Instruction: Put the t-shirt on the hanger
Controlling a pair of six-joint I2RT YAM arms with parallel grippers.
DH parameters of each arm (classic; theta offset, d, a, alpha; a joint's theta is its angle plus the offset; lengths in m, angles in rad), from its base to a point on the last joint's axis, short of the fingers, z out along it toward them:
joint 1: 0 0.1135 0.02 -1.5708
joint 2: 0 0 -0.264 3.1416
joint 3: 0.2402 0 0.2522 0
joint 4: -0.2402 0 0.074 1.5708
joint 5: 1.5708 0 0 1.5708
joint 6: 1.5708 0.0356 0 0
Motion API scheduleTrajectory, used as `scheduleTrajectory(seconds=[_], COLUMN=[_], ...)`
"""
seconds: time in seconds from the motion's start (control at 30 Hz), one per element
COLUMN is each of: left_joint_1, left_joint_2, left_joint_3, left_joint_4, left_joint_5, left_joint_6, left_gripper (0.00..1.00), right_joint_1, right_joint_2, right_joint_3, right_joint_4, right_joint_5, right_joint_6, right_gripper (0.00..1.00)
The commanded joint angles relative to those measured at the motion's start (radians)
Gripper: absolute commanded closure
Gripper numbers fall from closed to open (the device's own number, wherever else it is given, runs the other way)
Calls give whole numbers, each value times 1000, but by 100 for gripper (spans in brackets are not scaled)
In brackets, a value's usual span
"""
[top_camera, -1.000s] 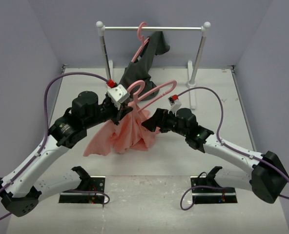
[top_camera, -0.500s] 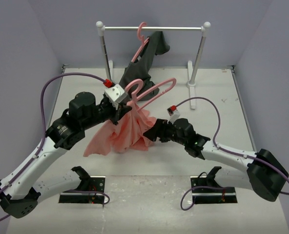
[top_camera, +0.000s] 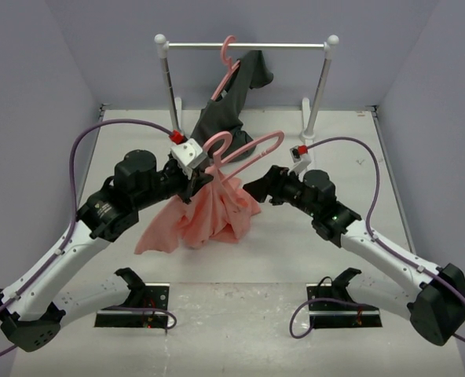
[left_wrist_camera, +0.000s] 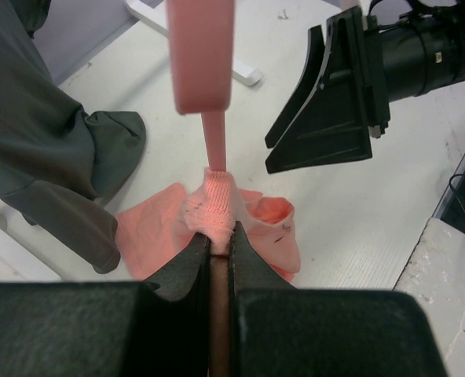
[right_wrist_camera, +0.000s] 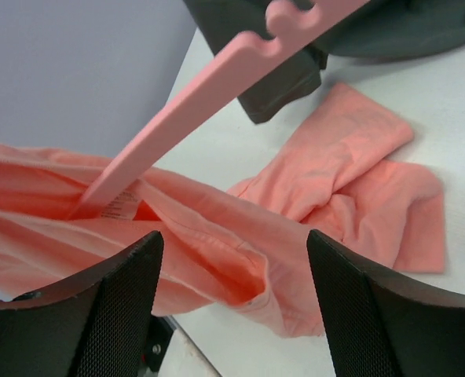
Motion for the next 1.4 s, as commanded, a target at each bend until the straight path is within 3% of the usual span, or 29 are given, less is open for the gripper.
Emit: scheduleTrajectory(seconds=[0.0,0.13,0.33,0.47,0.57,0.67,0.87,0.97,1.2,1.37], left_joint_1=[4,4,4,4,4,4,4,4,4,4], left_joint_2=[-20,-24,-33,-41,-50,-59,-117,-121,-108,-81], left_joint_3=[1,-8,-21,-18,-10,4,-10,-25,-62,-79], left_joint_4=[97,113,131,131,113,85,75,70,36,-3], left_joint_5=[20,23,-7,-6,-8,3,51,69,108,119], left_joint_6=[-14,-45,-53,-55,-50,-48,-45,-43,-20,16], left_gripper=[100,100,100,100,100,100,100,100,100,100], right_joint_1=[28,68,78,78,72,21,-303,-376,-481,-486], right_joint_2=[62,121,188,175,123,62,-23,-6,34,36], right_joint_3=[5,-36,-118,-127,-105,-56,93,229,475,608], right_joint_4=[49,108,207,152,56,-77,-240,-347,-521,-590], right_joint_5=[-168,-175,-201,-127,-34,67,35,43,55,34], right_joint_6=[-34,-17,33,13,-16,-62,-144,-189,-236,-279], right_gripper=[28,31,57,88,100,100,100,100,100,100])
